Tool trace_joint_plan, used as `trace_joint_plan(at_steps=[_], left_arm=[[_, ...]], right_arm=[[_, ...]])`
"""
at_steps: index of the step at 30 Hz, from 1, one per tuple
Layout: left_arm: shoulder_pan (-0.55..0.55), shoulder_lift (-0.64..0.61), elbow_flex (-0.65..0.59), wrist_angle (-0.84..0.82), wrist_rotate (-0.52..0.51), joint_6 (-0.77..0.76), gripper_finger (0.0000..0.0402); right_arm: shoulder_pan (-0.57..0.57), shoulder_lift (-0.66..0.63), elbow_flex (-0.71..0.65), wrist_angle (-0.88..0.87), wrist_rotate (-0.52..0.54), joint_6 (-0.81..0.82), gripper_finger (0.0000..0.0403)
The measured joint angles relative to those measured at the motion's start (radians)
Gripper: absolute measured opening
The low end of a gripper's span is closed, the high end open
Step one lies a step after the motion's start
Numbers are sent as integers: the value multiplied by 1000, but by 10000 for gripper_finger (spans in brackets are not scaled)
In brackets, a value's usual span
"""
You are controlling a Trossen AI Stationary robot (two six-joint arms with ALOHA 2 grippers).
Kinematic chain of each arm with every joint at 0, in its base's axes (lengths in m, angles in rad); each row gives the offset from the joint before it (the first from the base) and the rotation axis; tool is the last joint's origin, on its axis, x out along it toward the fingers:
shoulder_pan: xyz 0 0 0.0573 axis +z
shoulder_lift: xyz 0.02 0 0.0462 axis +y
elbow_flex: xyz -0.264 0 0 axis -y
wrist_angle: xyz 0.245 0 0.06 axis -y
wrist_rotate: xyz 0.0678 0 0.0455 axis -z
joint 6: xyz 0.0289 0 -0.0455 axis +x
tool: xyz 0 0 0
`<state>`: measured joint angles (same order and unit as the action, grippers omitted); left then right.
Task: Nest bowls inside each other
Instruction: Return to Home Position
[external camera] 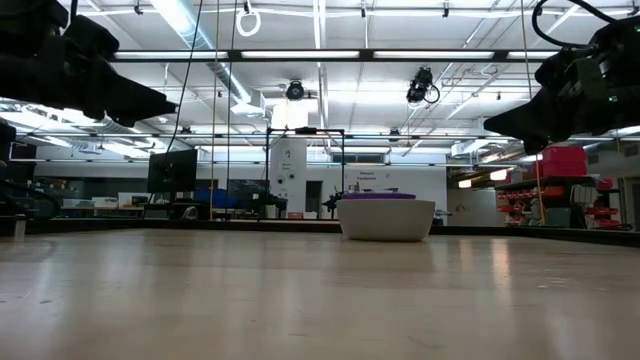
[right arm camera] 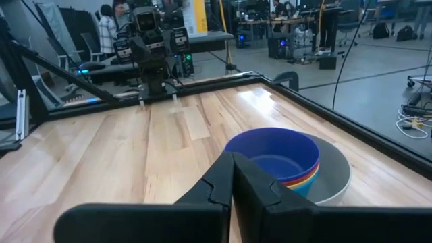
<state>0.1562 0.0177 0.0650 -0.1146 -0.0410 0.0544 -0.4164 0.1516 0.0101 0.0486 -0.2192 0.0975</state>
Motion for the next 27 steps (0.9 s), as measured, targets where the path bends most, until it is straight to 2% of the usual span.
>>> trace_joint_plan(at_steps=[10,27], left_arm=[[0,0,0,3,0,84,194],[0,0,3,4,0,82,192]], right_arm=[[0,0,0,0,0,0,12],[0,0,0,0,0,0,12]])
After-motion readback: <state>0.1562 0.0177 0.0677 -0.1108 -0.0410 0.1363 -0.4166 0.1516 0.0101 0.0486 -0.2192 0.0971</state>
